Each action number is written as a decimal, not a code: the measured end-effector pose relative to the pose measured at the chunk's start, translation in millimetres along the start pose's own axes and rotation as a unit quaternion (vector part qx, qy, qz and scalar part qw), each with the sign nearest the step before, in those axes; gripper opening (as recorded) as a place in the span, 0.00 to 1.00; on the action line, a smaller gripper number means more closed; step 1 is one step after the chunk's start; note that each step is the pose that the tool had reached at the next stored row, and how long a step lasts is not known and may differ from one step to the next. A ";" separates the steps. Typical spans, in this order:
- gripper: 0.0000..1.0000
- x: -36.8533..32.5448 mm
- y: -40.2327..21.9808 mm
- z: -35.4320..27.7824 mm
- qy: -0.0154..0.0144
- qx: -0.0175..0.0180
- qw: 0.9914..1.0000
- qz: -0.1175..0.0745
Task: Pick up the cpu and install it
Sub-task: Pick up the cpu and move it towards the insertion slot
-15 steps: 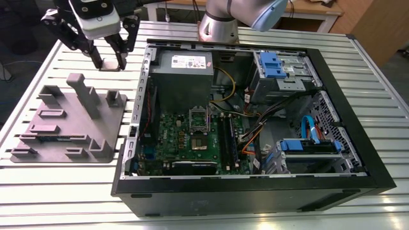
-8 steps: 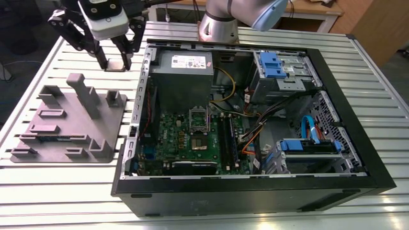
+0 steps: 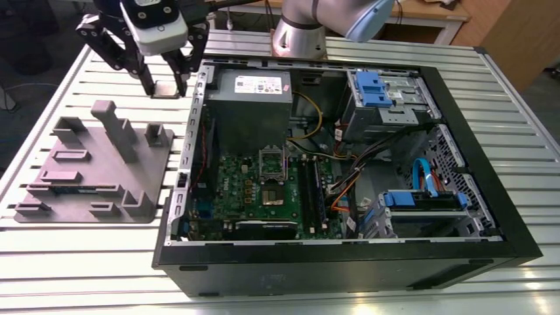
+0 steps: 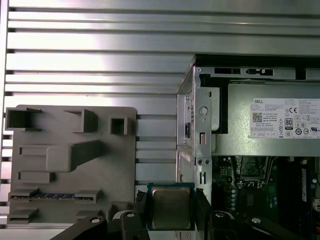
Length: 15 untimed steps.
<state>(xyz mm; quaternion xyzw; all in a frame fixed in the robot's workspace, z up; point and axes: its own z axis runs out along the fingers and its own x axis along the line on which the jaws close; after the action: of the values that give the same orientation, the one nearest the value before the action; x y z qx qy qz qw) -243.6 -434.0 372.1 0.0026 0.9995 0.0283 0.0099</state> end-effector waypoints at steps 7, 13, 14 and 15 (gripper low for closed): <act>0.47 -6.5 0.0 0.3 0.000 0.000 1.000 0.000; 0.47 -7.3 0.0 0.3 0.000 0.000 1.000 0.000; 0.47 -7.3 0.0 0.3 0.000 0.000 1.000 0.000; 0.47 -7.4 0.0 0.4 0.000 0.000 1.000 0.000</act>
<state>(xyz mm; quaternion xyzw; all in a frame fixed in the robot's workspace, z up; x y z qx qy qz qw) -236.2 -434.0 371.9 0.0026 0.9995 0.0283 0.0099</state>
